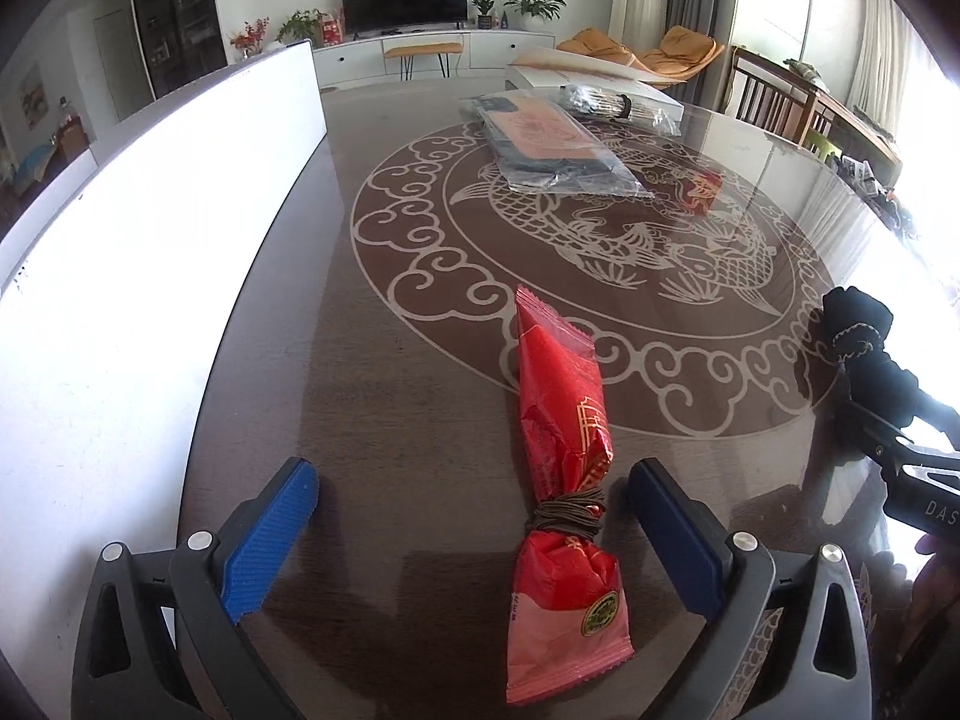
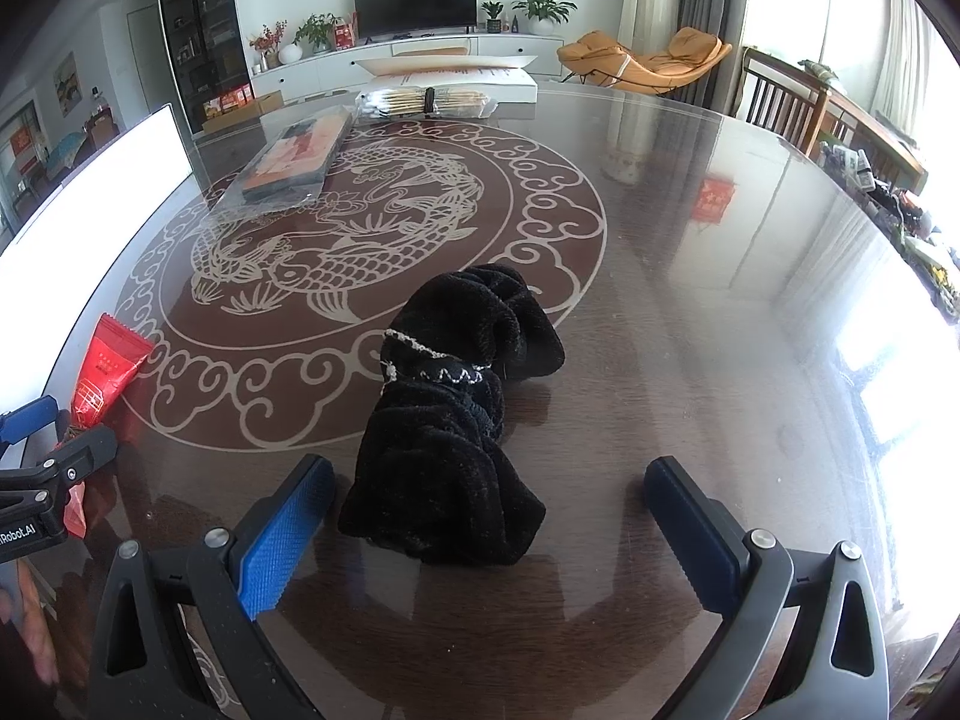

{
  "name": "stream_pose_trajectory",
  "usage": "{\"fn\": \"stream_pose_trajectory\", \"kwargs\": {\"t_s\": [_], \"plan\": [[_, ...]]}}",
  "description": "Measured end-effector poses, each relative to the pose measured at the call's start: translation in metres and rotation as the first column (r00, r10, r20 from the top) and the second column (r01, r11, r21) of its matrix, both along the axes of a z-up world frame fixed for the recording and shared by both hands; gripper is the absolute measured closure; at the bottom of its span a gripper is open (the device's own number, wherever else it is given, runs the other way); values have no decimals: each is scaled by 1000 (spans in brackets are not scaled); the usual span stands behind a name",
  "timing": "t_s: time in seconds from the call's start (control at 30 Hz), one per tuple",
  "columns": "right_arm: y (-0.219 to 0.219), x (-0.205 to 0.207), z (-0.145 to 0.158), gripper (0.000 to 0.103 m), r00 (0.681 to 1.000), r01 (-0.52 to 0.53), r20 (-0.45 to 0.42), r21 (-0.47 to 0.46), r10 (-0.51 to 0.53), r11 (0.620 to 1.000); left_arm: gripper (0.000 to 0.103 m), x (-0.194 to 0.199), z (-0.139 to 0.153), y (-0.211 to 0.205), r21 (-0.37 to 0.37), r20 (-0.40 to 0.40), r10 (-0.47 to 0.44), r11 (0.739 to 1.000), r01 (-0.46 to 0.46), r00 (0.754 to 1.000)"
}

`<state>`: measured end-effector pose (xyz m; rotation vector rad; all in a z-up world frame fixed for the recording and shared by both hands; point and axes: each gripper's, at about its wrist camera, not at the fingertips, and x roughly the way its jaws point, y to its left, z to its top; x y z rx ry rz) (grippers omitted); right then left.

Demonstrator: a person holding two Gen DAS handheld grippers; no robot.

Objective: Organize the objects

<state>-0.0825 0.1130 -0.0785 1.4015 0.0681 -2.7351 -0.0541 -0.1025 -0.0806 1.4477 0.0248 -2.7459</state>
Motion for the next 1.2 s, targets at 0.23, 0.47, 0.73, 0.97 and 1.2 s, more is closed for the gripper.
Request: {"fn": "stream_pose_trajectory", "kwargs": {"t_s": [0.23, 0.47, 0.73, 0.97, 1.2], "plan": [[-1, 0, 0, 0, 1000, 0, 0, 0, 0, 1000, 0, 0, 0, 0, 0, 0, 0, 1000, 0, 1000], [0, 0, 0, 0, 1000, 0, 0, 0, 0, 1000, 0, 0, 0, 0, 0, 0, 1, 1000, -1, 1000], [-1, 0, 0, 0, 1000, 0, 0, 0, 0, 1000, 0, 0, 0, 0, 0, -1, 1, 1000, -1, 1000], [-1, 0, 0, 0, 1000, 1, 0, 0, -1, 1000, 0, -1, -1, 0, 0, -1, 1, 1000, -1, 1000], [17, 3, 6, 0, 999, -43, -28, -166, 38, 985, 0, -5, 0, 0, 1, 25, -16, 1000, 16, 1000]]}}
